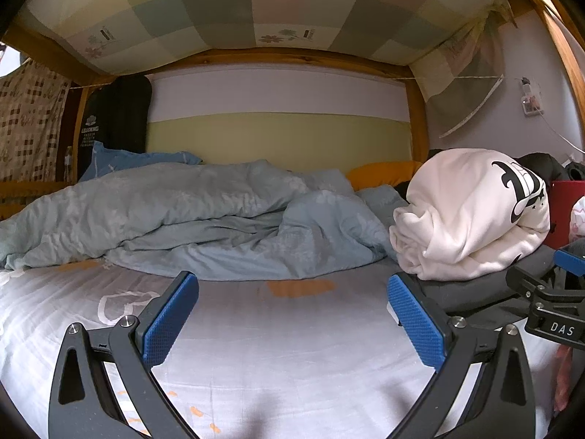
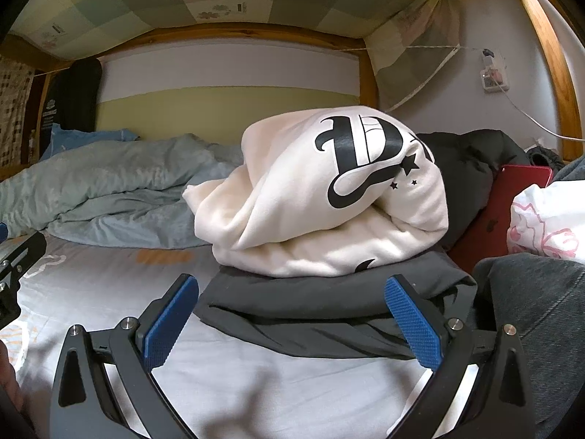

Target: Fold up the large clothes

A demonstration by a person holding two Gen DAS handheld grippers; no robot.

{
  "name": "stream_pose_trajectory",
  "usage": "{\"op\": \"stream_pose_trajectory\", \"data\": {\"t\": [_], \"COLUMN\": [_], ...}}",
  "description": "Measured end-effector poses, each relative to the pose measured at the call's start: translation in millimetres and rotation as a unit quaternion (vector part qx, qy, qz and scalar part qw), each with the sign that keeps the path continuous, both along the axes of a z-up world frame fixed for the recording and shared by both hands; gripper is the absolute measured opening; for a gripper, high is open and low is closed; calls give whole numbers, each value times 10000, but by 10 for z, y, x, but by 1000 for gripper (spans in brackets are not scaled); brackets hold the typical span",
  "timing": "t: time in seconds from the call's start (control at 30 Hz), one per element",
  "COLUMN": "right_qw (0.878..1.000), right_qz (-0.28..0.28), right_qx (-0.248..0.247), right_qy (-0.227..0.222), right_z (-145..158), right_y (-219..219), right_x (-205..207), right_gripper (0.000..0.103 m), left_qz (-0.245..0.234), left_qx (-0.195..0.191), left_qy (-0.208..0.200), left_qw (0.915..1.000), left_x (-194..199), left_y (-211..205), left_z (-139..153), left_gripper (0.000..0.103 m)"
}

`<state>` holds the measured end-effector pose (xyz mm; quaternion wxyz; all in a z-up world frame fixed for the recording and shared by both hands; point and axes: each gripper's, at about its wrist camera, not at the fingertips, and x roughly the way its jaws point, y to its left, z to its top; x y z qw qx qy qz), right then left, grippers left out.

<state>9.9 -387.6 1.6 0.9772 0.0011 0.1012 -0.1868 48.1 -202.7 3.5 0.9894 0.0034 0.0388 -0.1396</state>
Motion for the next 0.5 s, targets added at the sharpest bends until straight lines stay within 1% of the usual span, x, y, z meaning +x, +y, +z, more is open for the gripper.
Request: {"op": "stream_pose_trajectory", "data": {"t": [0.17,0.5], "right_qw": [10000,10000], "right_qz": [-18,21], "right_qx": [4,-5], "right_qy": [13,26], "right_z": [1,-4], "right_y": [29,35], "right_x": [2,10], "right_gripper": [103,103], "left_qz": [-2,-28], "left_qx": [8,35], "left_qy": [-120,-32], "left_qw": [9999,10000], "left_x": [-64,-74], "left_y": [36,75], "left_z": [2,18], "left_gripper": [103,103]}}
